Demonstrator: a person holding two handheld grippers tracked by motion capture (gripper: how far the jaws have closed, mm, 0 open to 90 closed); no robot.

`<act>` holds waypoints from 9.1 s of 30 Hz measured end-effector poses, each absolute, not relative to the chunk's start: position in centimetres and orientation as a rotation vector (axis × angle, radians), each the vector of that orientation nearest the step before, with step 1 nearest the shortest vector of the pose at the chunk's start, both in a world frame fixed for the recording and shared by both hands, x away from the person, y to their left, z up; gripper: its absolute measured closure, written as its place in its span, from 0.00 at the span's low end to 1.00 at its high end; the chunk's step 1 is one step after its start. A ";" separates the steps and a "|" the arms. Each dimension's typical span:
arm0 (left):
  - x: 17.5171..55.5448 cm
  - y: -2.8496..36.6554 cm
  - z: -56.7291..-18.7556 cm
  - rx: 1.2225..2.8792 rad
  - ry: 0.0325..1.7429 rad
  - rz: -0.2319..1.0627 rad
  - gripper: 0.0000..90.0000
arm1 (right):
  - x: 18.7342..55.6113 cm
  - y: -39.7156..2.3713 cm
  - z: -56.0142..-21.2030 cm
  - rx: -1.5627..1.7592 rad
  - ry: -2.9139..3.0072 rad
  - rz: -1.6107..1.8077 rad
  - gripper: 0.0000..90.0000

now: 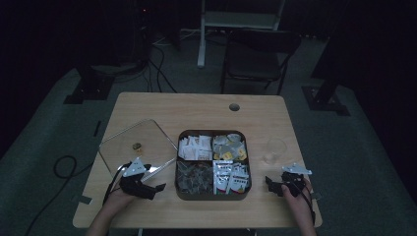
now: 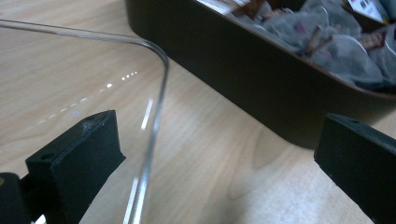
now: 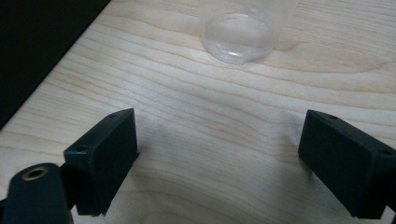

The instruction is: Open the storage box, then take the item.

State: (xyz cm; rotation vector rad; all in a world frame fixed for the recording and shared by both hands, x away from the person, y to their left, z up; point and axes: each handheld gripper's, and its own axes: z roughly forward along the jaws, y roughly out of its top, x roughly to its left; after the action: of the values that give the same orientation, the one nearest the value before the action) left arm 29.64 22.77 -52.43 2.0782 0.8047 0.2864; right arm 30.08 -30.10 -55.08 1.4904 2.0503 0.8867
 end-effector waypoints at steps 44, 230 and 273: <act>27.2 19.3 -54.7 2.292 0.767 0.323 0.02 | 30.1 -30.1 -55.1 1.482 2.059 0.890 0.12; 27.2 19.3 -54.7 2.291 0.768 0.325 0.02 | 35.3 -23.3 -42.1 1.128 2.182 1.284 0.98; 27.2 19.3 -54.7 2.291 0.768 0.324 0.02 | 35.3 -32.4 -45.2 1.416 2.015 1.156 0.97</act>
State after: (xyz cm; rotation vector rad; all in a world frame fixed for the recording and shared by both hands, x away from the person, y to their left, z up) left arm 27.15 19.27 -54.71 2.2908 0.7682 0.3240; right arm 35.32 -32.43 -45.18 1.4157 2.0154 1.1560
